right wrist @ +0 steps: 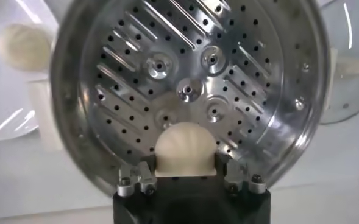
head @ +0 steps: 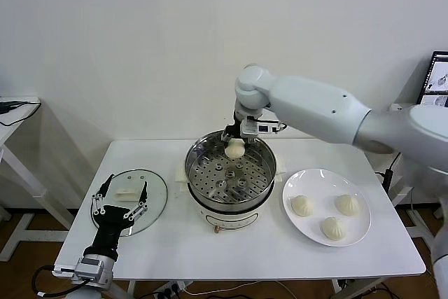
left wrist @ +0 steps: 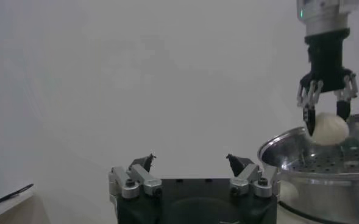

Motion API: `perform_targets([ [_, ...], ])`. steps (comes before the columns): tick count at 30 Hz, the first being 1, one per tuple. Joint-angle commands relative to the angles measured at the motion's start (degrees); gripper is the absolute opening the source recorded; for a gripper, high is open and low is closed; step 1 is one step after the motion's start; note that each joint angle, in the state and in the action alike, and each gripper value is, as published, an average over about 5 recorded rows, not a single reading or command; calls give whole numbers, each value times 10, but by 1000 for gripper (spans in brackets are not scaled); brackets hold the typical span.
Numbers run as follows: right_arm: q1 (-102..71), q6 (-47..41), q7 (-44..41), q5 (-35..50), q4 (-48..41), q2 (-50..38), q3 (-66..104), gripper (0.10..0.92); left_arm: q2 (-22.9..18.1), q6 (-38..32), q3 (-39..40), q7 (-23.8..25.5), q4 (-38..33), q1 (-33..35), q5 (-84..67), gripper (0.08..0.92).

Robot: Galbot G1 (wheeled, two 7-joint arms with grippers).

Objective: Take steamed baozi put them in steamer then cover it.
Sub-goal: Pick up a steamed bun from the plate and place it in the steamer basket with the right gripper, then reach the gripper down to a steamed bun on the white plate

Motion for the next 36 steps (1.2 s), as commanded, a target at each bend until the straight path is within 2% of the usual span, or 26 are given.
perform_targets([
  [1,-38,14,7,-31,-54,32,20,653,1,0,0,0,1,0,-1,823],
  [13,-55,22,9,-72,-84,51,53,674,2,0,1,0,0,0,0,823],
  [19,-44,20,5,-48,-65,41,53,786,2,1,3,0,-2,0,0,823],
  [21,-30,11,-1,-13,-45,25,46,813,1,0,5,0,-2,1,2,823],
  [27,63,-63,-32,145,46,-72,17,822,1,0,7,-1,-3,5,3,823],
  [29,111,-112,-39,213,88,-120,-20,823,1,1,10,-1,-5,7,5,823],
  [34,197,-300,-47,400,219,-258,-125,823,-1,1,18,-3,-14,12,16,823],
  [36,207,-371,-44,450,257,-309,-144,823,-2,0,20,-4,-16,14,18,823],
])
